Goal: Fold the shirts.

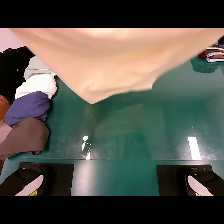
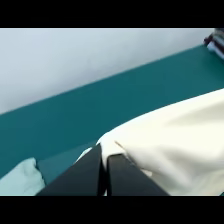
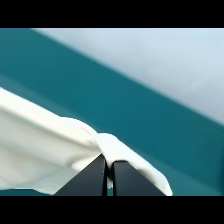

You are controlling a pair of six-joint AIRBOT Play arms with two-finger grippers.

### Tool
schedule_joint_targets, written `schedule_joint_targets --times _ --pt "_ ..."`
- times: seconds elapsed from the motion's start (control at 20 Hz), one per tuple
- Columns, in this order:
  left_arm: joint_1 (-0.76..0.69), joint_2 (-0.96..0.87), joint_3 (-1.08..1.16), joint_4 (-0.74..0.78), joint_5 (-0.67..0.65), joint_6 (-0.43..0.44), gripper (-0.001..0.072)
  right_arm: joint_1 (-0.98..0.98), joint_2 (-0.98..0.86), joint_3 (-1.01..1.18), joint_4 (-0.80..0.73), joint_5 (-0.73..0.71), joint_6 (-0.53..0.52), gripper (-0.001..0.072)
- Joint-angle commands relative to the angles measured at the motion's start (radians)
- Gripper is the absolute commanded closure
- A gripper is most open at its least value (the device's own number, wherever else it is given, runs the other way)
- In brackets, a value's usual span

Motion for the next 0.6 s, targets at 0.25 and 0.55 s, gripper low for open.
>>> schedule_joint_targets --times 0.25,0.55 --pt "0.001 0.055 0.034 -0.091 0.135 -0.019 0.0684 -0.001 -0.008 0.215 -0.265 0.187 0.156 0.0697" --pt "0.001 -0.111 -0.364 0.079 -0.024 -0.050 0.0683 -0.001 -0.345 0.190 -0.260 0.449 0.179 0.0697"
